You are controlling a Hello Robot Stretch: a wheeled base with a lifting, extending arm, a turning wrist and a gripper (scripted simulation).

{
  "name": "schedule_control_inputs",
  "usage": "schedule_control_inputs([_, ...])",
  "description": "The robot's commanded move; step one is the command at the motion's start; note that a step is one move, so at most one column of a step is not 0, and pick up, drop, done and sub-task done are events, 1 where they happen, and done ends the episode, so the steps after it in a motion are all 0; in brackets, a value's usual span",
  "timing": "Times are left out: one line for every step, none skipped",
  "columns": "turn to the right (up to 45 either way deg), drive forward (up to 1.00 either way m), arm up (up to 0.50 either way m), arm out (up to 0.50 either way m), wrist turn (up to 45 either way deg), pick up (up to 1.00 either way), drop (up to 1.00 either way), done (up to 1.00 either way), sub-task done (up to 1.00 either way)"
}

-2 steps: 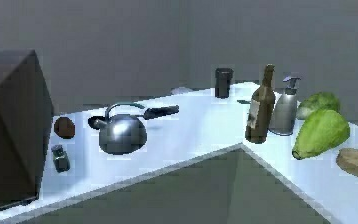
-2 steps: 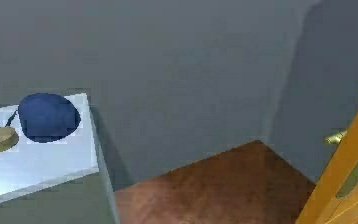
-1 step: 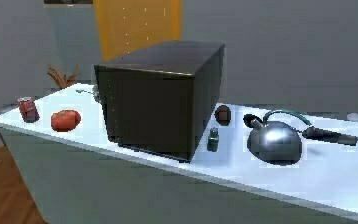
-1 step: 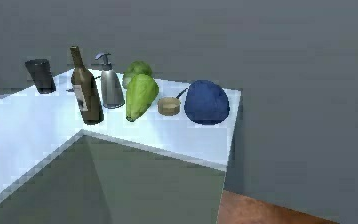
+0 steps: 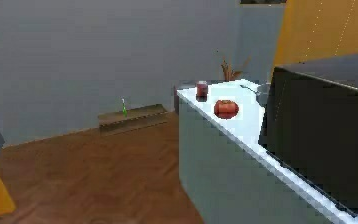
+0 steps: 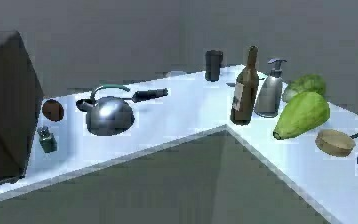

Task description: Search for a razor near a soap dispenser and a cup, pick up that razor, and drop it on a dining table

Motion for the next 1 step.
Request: schedule_control_inputs([45.0, 0.0, 0.0, 0.0, 0.0, 0.0, 0.0, 0.0, 0.0])
